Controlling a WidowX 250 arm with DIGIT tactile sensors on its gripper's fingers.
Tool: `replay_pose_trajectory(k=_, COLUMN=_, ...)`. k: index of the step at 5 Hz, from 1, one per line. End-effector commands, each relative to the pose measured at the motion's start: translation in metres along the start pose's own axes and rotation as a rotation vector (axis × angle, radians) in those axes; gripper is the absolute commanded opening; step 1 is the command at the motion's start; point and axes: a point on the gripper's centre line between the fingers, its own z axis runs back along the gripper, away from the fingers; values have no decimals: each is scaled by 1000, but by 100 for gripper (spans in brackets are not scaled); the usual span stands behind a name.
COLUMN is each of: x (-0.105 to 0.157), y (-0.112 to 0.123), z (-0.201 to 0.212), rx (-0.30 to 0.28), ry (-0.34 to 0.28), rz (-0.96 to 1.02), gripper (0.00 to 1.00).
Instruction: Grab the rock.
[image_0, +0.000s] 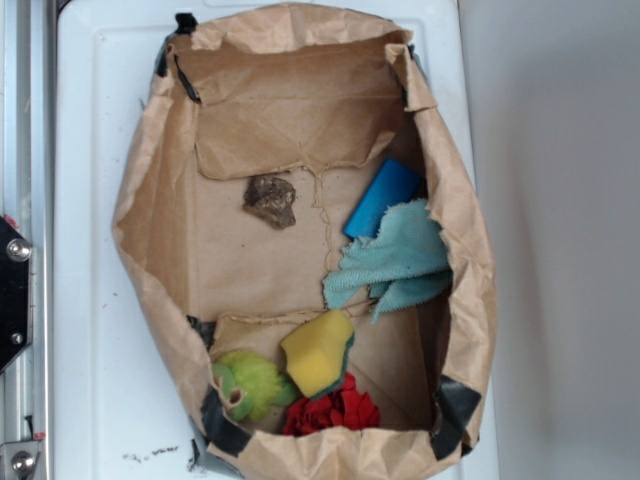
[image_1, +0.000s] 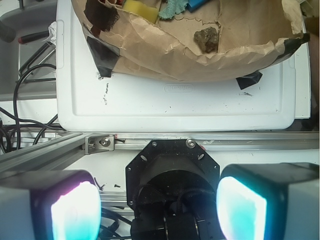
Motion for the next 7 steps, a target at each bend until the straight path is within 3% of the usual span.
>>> replay_pose_trajectory(k=1, x=0, y=0, z=0, rx=0, ry=0, rz=0, gripper=100)
replay_pose_trajectory(k=2, x=38, y=-5, z=-12, rx=-9, ry=-3, rz=26, gripper=100)
replay_pose_trajectory(k=3, x=68, y=8, z=-20, rx=-53, ry=-60, rz=-58, gripper=100)
replay_pose_trajectory(k=5, x=98, y=39, z=-44, rx=-79, ry=-150, rz=-183, gripper=100)
replay_pose_trajectory(k=7, x=122, y=54, z=-66, rx=-58, ry=-114, rz=-158, gripper=100)
